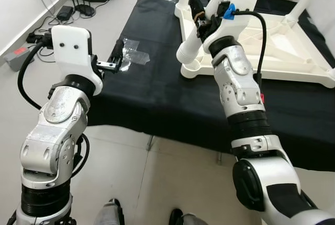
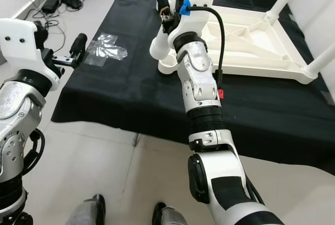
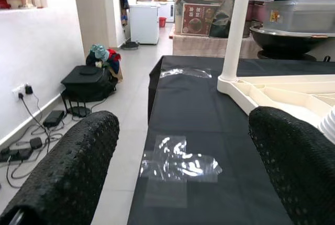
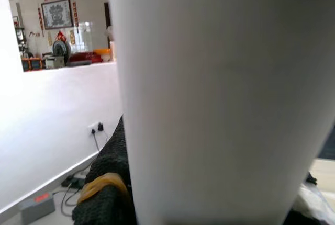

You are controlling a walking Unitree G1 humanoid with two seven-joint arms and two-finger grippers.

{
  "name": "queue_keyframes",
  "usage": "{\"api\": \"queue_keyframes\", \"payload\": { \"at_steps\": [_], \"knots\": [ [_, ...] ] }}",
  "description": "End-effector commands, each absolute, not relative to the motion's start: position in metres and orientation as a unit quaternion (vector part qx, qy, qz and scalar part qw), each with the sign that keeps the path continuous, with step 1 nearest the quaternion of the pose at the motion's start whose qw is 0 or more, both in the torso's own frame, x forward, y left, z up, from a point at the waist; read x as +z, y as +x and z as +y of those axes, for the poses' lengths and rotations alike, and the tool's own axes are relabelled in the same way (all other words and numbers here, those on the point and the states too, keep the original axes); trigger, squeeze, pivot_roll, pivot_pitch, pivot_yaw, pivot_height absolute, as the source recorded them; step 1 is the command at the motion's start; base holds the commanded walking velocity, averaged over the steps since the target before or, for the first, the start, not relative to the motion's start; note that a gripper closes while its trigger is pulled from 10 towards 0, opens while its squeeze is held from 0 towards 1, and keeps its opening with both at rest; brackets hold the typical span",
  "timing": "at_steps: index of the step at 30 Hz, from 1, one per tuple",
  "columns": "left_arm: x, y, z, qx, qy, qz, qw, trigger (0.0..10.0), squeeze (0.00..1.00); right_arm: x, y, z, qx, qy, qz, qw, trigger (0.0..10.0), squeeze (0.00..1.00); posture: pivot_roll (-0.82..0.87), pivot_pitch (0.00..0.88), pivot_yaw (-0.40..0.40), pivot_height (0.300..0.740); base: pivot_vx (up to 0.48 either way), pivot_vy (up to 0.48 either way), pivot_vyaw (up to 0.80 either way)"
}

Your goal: Building children table

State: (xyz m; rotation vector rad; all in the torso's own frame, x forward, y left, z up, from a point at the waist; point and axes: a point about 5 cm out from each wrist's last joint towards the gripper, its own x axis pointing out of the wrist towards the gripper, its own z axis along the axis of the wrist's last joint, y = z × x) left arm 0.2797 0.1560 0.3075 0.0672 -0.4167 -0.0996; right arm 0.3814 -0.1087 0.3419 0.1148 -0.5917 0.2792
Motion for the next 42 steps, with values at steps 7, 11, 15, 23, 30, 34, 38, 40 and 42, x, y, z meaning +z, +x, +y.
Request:
{"api": "queue_keyframes", "payload": {
  "at_steps": [7, 11, 15, 23, 30, 34, 38, 40, 42],
  "knots": [
    [0.312, 0.276, 0.148, -0.064, 0.041, -0.218, 0.973, 10.0, 0.0, 0.347, 0.379, -0.112, 0.133, 0.057, -0.3, 0.943, 10.0, 0.0, 0.05, 0.209, -0.128, 0.74, 0.44, 0.0, 0.0],
    [0.312, 0.277, 0.148, -0.063, 0.037, -0.217, 0.973, 10.0, 0.0, 0.35, 0.379, -0.113, 0.131, 0.062, -0.304, 0.941, 10.0, 0.0, 0.05, 0.21, -0.127, 0.74, 0.48, 0.0, 0.0],
    [0.314, 0.277, 0.151, -0.051, 0.038, -0.219, 0.974, 10.0, 0.0, 0.359, 0.379, -0.118, 0.136, 0.062, -0.316, 0.937, 10.0, 0.0, 0.05, 0.208, -0.127, 0.74, 0.423, 0.0, 0.0],
    [0.31, 0.277, 0.15, -0.06, 0.034, -0.208, 0.976, 10.0, 0.0, 0.374, 0.378, -0.138, 0.189, 0.067, -0.335, 0.921, 10.0, 0.0, 0.06, 0.21, -0.128, 0.74, 0.045, 0.0, 0.0],
    [0.303, 0.275, 0.141, -0.092, 0.021, -0.189, 0.978, 10.0, 0.0, 0.373, 0.382, -0.15, 0.287, 0.049, -0.275, 0.916, 10.0, 0.0, 0.06, 0.217, -0.128, 0.74, 0.0, 0.0, 0.0],
    [0.293, 0.27, 0.132, -0.129, 0.017, -0.168, 0.977, 10.0, 0.0, 0.364, 0.385, -0.154, 0.353, 0.016, -0.211, 0.911, 10.0, 0.0, 0.06, 0.22, -0.132, 0.74, 0.0, 0.0, 0.0],
    [0.285, 0.25, 0.106, -0.241, -0.015, -0.157, 0.958, 10.0, 0.0, 0.358, 0.373, -0.153, 0.49, -0.026, -0.193, 0.85, 10.0, 0.0, 0.04, 0.232, -0.132, 0.74, 0.0, 0.0, 0.0],
    [0.285, 0.247, 0.102, -0.257, -0.024, -0.158, 0.953, 10.0, 0.0, 0.357, 0.372, -0.153, 0.509, -0.022, -0.184, 0.841, 10.0, 0.0, 0.04, 0.232, -0.132, 0.74, 0.0, 0.0, 0.0],
    [0.284, 0.243, 0.096, -0.275, -0.032, -0.155, 0.948, 10.0, 0.0, 0.359, 0.371, -0.154, 0.531, -0.021, -0.18, 0.828, 10.0, 0.0, 0.04, 0.238, -0.134, 0.74, 0.0, 0.0, 0.0]
  ]
}}
